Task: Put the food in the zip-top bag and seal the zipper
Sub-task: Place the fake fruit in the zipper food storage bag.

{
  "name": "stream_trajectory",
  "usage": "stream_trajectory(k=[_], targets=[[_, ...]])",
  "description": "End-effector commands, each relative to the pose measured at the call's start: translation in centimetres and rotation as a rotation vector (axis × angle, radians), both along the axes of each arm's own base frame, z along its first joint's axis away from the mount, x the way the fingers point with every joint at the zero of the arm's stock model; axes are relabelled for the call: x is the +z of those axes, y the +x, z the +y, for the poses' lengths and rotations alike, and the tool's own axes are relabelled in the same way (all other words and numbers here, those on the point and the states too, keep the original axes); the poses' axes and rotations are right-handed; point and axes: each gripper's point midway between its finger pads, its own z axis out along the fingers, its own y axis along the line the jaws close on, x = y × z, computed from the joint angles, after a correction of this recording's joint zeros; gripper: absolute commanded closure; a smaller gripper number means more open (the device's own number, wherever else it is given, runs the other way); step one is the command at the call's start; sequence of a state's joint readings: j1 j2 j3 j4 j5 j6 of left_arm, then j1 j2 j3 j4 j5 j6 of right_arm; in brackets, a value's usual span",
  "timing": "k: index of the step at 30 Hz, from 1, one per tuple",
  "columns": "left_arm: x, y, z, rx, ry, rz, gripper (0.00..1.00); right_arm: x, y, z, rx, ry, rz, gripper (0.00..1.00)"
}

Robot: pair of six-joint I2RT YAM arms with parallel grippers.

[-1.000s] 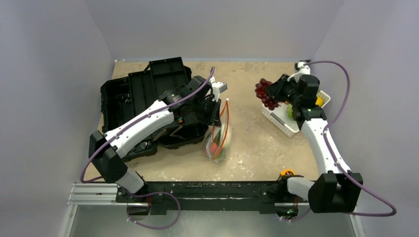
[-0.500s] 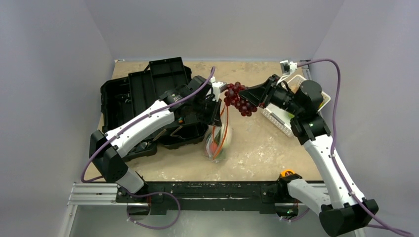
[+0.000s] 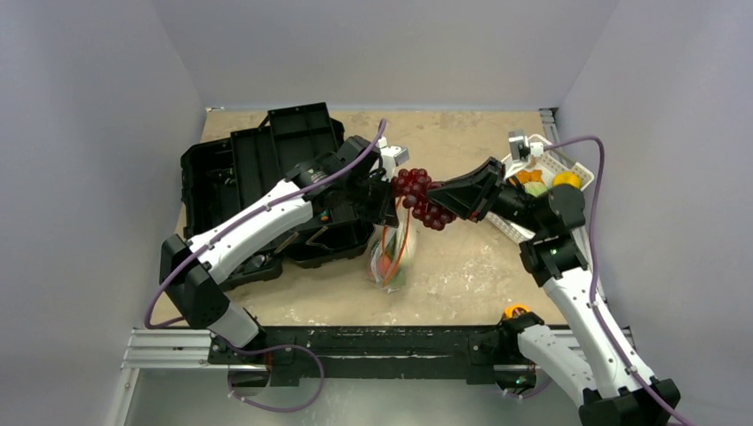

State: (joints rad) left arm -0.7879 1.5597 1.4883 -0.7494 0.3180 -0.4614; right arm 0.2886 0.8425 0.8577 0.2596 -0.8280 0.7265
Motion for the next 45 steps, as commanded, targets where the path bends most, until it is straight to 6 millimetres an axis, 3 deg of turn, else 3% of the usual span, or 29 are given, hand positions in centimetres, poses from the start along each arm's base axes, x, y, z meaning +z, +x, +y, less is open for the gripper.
stream_trajectory(k=[1, 8, 14, 20, 25, 35, 40, 45], targets=[[2.7, -0.2, -0.5, -0.011, -0.084, -0.046, 1.00, 3.8, -4.7, 0.0, 0.132, 0.195, -0.125, 1.00], [3.8, -1.4, -1.6, -0.086, -0.167, -0.026, 1.00, 2.3, -4.8, 1.6, 0.148, 0.248, -0.147, 1.00], [3.6, -1.3, -1.6, -0.086, -0.163, -0.025, 1.00, 1.2, -3.4, 3.5, 0.129, 0.292, -0.148, 1.00], [4.1, -1.8, -1.9, -0.116, -0.184, -0.021, 1.00, -2.0, -3.0, 5.4, 0.173, 0.286, -0.137, 1.00], [4.2, -2.0, -2.0, -0.129, -0.193, -0.013, 1.00, -6.5, -1.2, 6.0, 0.102, 0.187, -0.120, 1.00], [4.0, -0.9, -1.1, -0.071, -0.158, -0.020, 1.00, -13.5, -0.5, 4.7, -0.011, -0.042, -0.029, 1.00], [3.5, -0.2, -0.4, -0.029, -0.115, -0.037, 1.00, -15.2, 0.0, 2.9, -0.115, -0.163, -0.012, 1.00], [3.2, 0.2, 0.0, -0.002, -0.089, -0.045, 1.00, -15.2, 0.1, 1.9, -0.160, -0.224, -0.018, 1.00]])
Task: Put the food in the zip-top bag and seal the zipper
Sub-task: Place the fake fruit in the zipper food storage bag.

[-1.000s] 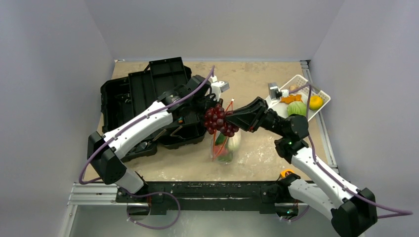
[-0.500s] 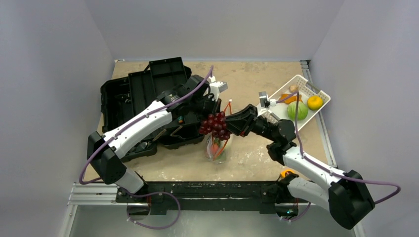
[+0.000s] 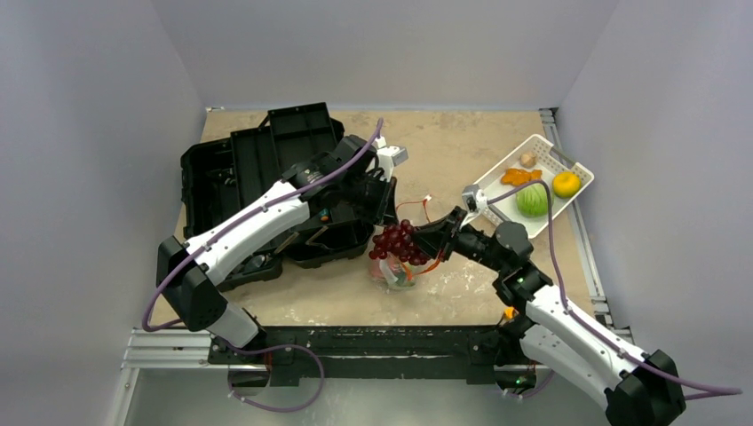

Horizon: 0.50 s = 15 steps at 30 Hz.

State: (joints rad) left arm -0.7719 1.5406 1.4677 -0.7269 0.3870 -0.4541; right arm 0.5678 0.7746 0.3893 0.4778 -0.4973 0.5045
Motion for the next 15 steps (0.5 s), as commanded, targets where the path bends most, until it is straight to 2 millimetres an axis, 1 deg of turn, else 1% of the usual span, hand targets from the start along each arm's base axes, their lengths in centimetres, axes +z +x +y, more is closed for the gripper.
stream_trajectory(k=[1, 3, 4, 5, 6, 8, 9, 10, 12, 14, 15], targets=[[2.5, 0.9, 0.3, 0.046, -0.031, -0.065, 1.00, -0.6, 1.1, -1.3, -0.093, -0.106, -0.006, 1.00], [2.4, 1.3, 0.8, 0.072, -0.008, -0.080, 1.00, -0.7, 1.2, -1.7, -0.115, -0.106, 0.003, 1.00], [2.3, 1.5, 1.0, 0.081, 0.003, -0.089, 1.00, 3.0, 1.7, -1.8, -0.140, -0.045, -0.046, 1.00], [2.4, 1.7, 1.2, 0.087, 0.011, -0.100, 1.00, -0.3, 1.8, -2.4, -0.174, -0.066, 0.035, 1.00], [2.3, 1.7, 1.3, 0.090, 0.017, -0.104, 1.00, -0.9, 2.2, -2.8, -0.209, -0.051, 0.079, 1.00], [2.4, 1.7, 1.4, 0.092, 0.020, -0.109, 1.00, -1.5, 2.9, -3.3, -0.259, -0.044, 0.131, 1.00], [2.5, 1.7, 1.4, 0.090, 0.017, -0.110, 1.00, -1.2, 3.2, -3.3, -0.267, -0.054, 0.146, 1.00], [2.6, 1.6, 1.2, 0.084, 0.008, -0.109, 1.00, -1.2, 3.4, -3.2, -0.266, -0.082, 0.155, 1.00], [2.8, 1.3, 0.9, 0.062, -0.011, -0.101, 1.00, -1.8, 4.3, -3.2, -0.283, -0.180, 0.198, 1.00], [3.1, 0.9, 0.5, 0.038, -0.035, -0.093, 1.00, -3.9, 5.3, -3.7, -0.326, -0.298, 0.288, 1.00], [3.3, 0.8, 0.5, 0.032, -0.044, -0.092, 1.00, -4.8, 5.7, -4.4, -0.367, -0.353, 0.330, 1.00]])
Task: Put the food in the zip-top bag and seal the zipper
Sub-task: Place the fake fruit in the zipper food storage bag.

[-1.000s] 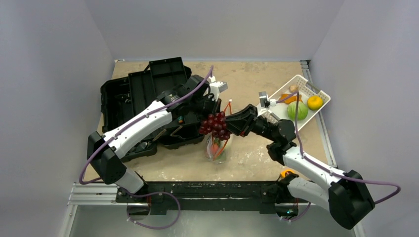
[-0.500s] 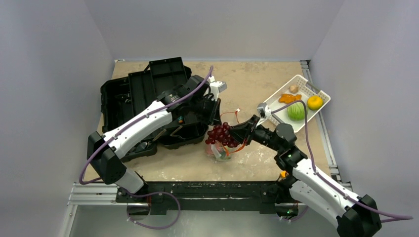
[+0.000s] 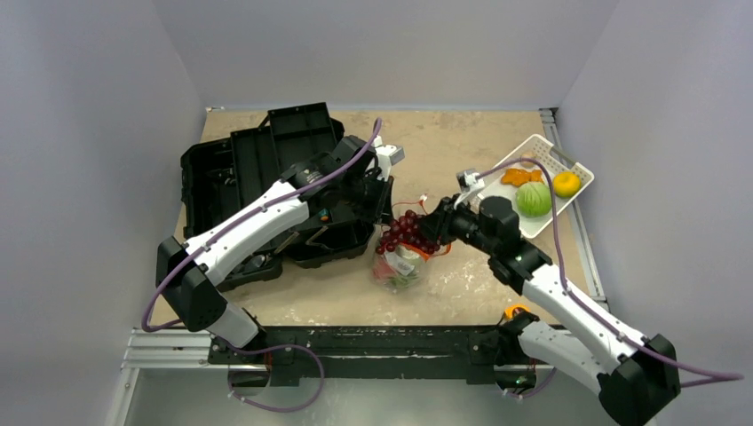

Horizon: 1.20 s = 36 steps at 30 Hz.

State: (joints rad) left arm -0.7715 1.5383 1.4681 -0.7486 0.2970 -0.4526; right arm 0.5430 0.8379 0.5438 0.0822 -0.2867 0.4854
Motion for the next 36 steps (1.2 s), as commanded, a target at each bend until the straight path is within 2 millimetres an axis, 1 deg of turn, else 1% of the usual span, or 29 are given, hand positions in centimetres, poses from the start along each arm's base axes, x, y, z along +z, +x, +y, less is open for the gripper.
stream_trajectory(k=[1, 5, 7, 11, 14, 19, 23, 27, 30, 33, 36], targets=[[4.1, -0.3, -0.6, -0.036, -0.108, -0.063, 1.00, -1.8, 2.3, -2.3, -0.142, -0.210, 0.132, 1.00], [4.4, -0.4, -0.6, -0.046, -0.120, -0.073, 1.00, -2.5, 3.2, -3.8, -0.227, -0.306, 0.187, 1.00], [4.4, -0.5, -0.8, -0.053, -0.126, -0.071, 1.00, -2.9, 3.5, -4.3, -0.255, -0.350, 0.227, 1.00], [4.0, -0.6, -1.1, -0.062, -0.127, -0.050, 1.00, -3.4, 3.6, -4.0, -0.233, -0.404, 0.272, 1.00], [3.7, -0.7, -1.4, -0.073, -0.133, -0.030, 1.00, -2.8, 3.6, -3.8, -0.227, -0.397, 0.273, 1.00], [3.7, -0.9, -1.6, -0.080, -0.142, -0.019, 1.00, -0.7, 3.4, -3.1, -0.196, -0.367, 0.246, 0.85], [3.8, -0.9, -1.5, -0.073, -0.142, -0.025, 1.00, 1.8, 3.3, -2.7, -0.181, -0.322, 0.195, 0.65], [3.5, -0.4, -1.2, -0.043, -0.122, -0.033, 1.00, 4.6, 3.2, -1.3, -0.132, -0.237, 0.148, 0.50], [3.1, -0.2, -1.1, -0.026, -0.110, -0.033, 1.00, 5.6, 2.7, -0.2, -0.067, -0.194, 0.137, 0.42], [2.9, 0.0, -1.0, -0.017, -0.102, -0.032, 1.00, 6.3, 2.4, 0.3, -0.040, -0.165, 0.125, 0.35], [2.9, 0.1, -0.8, -0.012, -0.094, -0.038, 1.00, 8.0, 2.1, 0.5, -0.025, -0.133, 0.089, 0.29]])
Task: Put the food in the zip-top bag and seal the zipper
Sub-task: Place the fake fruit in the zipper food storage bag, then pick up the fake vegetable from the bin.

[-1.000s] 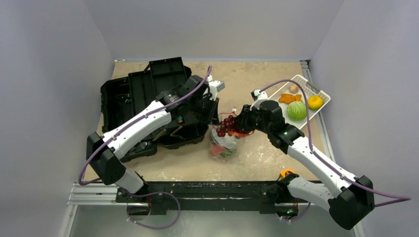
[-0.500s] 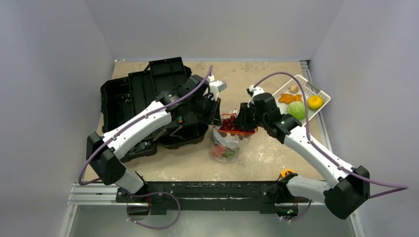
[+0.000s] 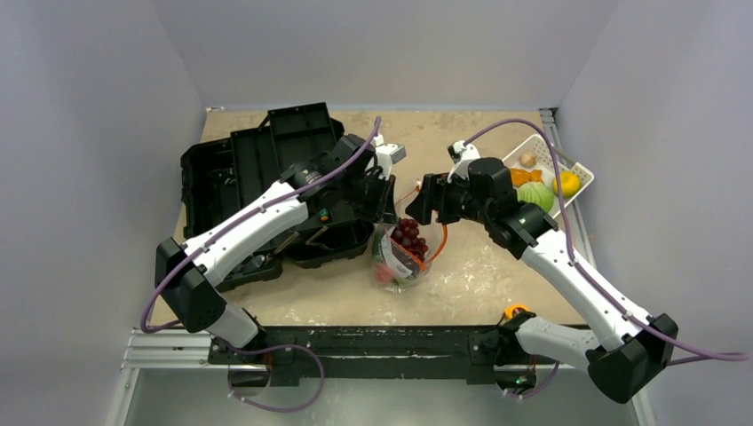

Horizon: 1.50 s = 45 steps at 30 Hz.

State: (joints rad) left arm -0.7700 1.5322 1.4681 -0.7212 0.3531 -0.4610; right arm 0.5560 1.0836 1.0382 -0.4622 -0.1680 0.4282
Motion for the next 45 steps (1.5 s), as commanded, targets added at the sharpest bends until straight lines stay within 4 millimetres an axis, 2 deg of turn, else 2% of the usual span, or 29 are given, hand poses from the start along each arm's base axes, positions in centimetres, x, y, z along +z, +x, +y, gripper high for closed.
stream_trajectory(k=[1, 7, 11, 14, 17, 20, 24, 28, 29, 35, 40, 45], targets=[[2.3, 0.5, 0.0, 0.018, -0.045, -0.056, 1.00, 5.4, -0.3, 1.0, 0.053, 0.105, -0.114, 0.28], [3.8, 0.4, 0.0, 0.016, -0.113, -0.141, 1.00, 10.4, -0.3, 0.0, 0.023, 0.125, -0.224, 0.24], [1.9, 0.4, -0.4, 0.021, -0.046, -0.085, 1.00, 13.9, 0.2, -2.1, -0.074, 0.107, -0.331, 0.23], [1.4, 0.5, -0.3, 0.019, 0.001, -0.049, 1.00, 14.0, 1.8, -5.2, -0.256, 0.031, -0.356, 0.19], [2.1, 0.6, 0.0, 0.034, -0.038, -0.099, 1.00, 12.4, 3.3, -9.5, -0.479, -0.066, -0.375, 0.18], [1.8, 0.7, -0.1, 0.033, -0.027, -0.095, 1.00, 10.9, 4.7, -12.9, -0.629, -0.033, -0.402, 0.18], [1.3, 0.7, -0.1, 0.025, 0.003, -0.077, 1.00, 7.5, 7.0, -17.6, -0.823, -0.002, -0.356, 0.17], [1.0, 0.8, -0.2, 0.021, 0.004, -0.071, 1.00, 3.1, 9.4, -22.3, -1.027, -0.065, -0.256, 0.01], [0.9, 0.7, -0.3, 0.018, 0.004, -0.064, 1.00, 1.6, 10.3, -22.9, -1.042, -0.079, -0.216, 0.01], [1.4, 0.5, -0.3, 0.013, -0.003, -0.066, 1.00, -3.2, 12.9, -27.0, -1.191, -0.213, -0.119, 0.01], [2.0, 0.4, -0.1, 0.015, -0.014, -0.083, 1.00, -7.3, 13.7, -30.1, -1.291, -0.417, -0.034, 0.01], [2.4, 0.4, 0.1, 0.017, -0.018, -0.092, 1.00, -10.4, 14.0, -31.6, -1.339, -0.560, 0.044, 0.01]])
